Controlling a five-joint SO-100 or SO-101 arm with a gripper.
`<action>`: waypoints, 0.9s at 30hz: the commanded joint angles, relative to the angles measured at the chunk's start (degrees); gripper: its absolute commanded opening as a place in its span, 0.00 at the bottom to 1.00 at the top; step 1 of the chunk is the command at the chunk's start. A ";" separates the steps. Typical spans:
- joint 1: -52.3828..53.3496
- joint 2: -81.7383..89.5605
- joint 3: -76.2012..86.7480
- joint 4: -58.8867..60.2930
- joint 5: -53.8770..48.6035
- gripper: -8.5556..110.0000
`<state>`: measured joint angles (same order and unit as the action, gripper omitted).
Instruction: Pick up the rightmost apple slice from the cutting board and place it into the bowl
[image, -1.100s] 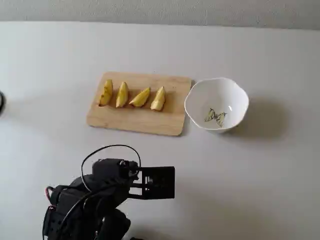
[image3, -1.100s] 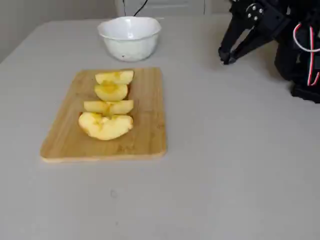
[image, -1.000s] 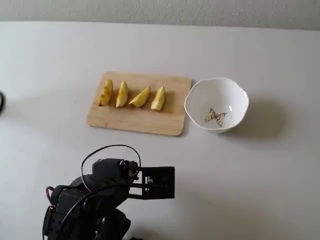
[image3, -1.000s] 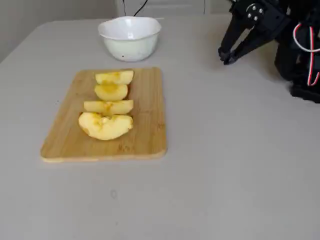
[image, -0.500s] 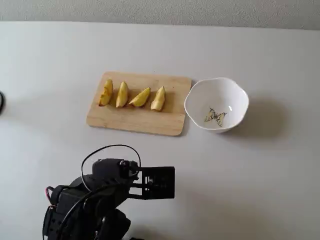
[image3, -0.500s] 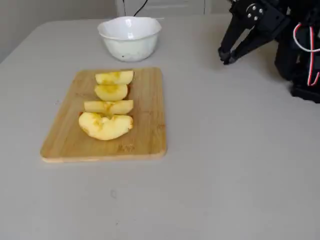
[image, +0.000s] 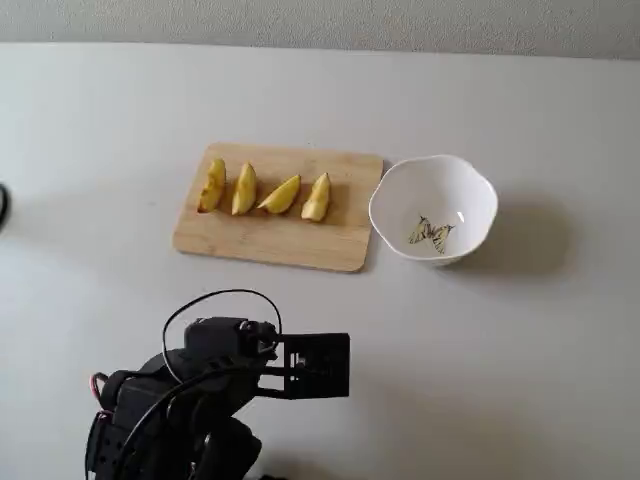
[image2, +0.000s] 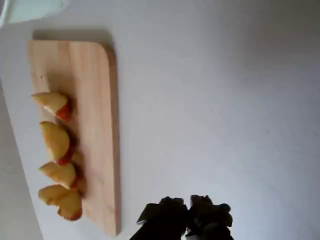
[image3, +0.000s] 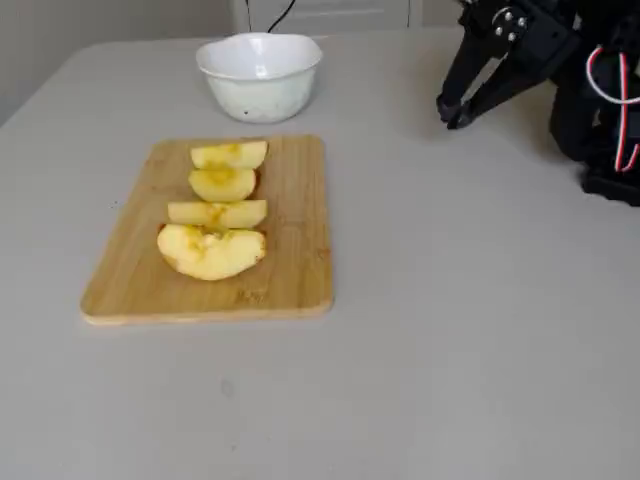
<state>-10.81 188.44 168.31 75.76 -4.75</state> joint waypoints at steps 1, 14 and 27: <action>-0.53 0.09 1.58 0.00 0.26 0.07; -0.53 0.09 1.58 0.00 0.26 0.07; -9.23 0.26 2.11 -2.46 -11.60 0.10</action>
<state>-17.31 188.61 168.31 75.67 -9.23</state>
